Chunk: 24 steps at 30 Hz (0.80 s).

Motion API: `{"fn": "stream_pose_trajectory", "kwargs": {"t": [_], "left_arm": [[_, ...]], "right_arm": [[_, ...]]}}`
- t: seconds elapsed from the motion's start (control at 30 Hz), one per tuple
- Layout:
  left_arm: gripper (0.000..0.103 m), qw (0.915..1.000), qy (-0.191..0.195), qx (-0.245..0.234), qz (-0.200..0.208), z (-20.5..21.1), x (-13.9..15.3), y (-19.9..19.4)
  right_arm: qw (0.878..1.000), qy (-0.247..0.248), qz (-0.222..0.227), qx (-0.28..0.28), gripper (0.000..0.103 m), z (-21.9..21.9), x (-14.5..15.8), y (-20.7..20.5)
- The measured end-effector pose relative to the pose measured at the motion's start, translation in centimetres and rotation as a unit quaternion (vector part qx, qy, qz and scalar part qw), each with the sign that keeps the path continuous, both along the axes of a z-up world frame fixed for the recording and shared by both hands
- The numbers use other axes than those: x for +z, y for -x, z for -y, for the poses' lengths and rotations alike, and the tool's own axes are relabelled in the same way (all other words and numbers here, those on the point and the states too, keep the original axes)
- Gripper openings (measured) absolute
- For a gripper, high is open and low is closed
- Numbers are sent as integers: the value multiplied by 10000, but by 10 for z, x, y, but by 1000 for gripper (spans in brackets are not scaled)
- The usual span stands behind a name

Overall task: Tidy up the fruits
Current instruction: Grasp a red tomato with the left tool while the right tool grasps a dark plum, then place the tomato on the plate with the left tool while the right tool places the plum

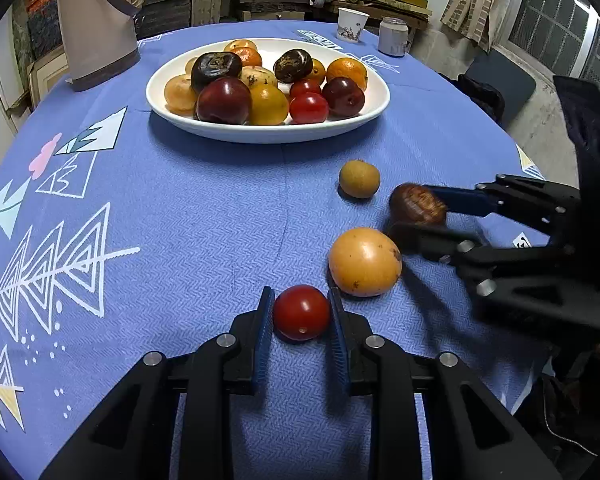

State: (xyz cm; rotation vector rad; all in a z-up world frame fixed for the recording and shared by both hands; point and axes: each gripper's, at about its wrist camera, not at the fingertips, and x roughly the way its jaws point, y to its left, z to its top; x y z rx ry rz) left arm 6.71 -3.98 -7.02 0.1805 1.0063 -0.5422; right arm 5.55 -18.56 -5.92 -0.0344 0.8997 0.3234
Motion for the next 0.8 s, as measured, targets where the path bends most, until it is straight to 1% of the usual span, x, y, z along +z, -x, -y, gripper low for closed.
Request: {"fn": "stream_pose_trajectory", "kwargs": {"t": [0.2,0.43,0.57,0.73,0.8], "left_arm": [[26,10000,-12,53,33,-1,4,0],[26,9997,5,136,205,-3,22,-6],[26,9991,-31,356,245,-2,33,-20],[26,9973,104,512,507,2,62,-47],[26,9964,92,568,626,6,74,-62]], "right_arm": [[9996,-175,120,-172,42,18,13,3],[9991,-303,190,-226,42,26,22,4],[9986,-339,326,-227,42,30,34,-2],[9974,-426,538,-216,42,35,57,-24],[9971,-413,587,-236,42,36,66,-38]]}}
